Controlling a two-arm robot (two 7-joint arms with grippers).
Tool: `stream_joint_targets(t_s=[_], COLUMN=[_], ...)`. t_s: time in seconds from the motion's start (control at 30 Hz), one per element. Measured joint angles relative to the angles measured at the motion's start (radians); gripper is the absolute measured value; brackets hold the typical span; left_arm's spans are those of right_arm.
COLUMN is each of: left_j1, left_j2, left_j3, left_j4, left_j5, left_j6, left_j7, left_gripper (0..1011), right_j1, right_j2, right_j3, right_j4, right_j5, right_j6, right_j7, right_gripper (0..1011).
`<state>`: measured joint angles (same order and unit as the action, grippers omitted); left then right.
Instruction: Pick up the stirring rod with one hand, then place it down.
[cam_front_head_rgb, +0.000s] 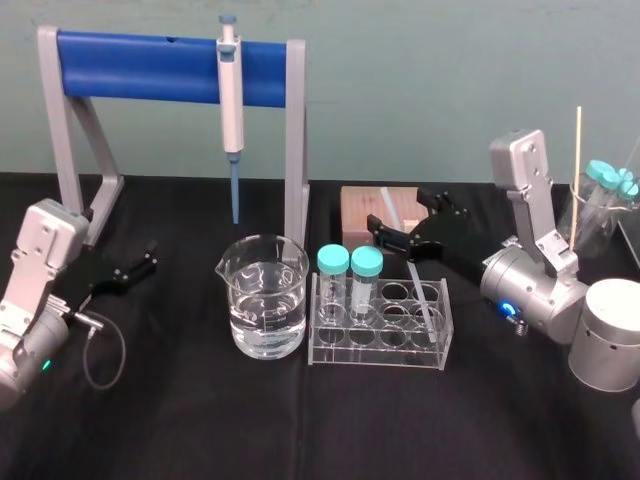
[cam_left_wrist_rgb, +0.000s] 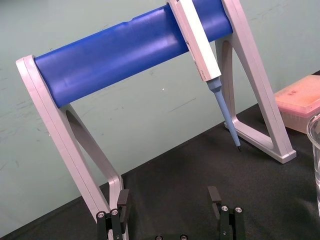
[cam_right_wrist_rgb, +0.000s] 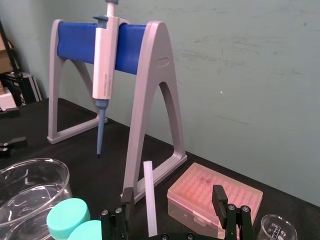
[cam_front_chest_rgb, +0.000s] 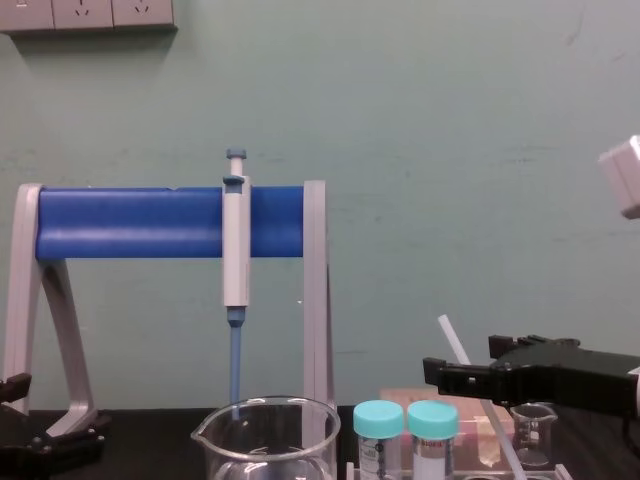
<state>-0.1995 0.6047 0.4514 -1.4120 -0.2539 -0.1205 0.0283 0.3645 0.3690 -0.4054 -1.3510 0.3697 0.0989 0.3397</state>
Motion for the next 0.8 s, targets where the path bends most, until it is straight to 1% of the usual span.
stream_joint_targets(t_s=[0.23,0.63,0.73,0.8], left_j1=[0.0,0.0,0.0,0.0], left_j2=[0.0,0.0,0.0,0.0], left_j3=[0.0,0.0,0.0,0.0], left_j4=[0.0,0.0,0.0,0.0], left_j5=[0.0,0.0,0.0,0.0], left_j6=[0.0,0.0,0.0,0.0], left_j7=[0.0,0.0,0.0,0.0], left_gripper=[1000,1000,1000,1000], right_j1=[0.007,0.006,0.006,0.006], right_j2=[-0.018,-0.016,-0.016,-0.016], right_j3=[0.011,0.011,0.011,0.011], right_j4=[0.019,0.018,0.017,0.017], right_j5=[-0.021,-0.02,-0.018,-0.018], right_j6=[0.006,0.006,0.006,0.006], right_j7=[0.0,0.001,0.001,0.001], right_gripper=[1000,1000,956,908])
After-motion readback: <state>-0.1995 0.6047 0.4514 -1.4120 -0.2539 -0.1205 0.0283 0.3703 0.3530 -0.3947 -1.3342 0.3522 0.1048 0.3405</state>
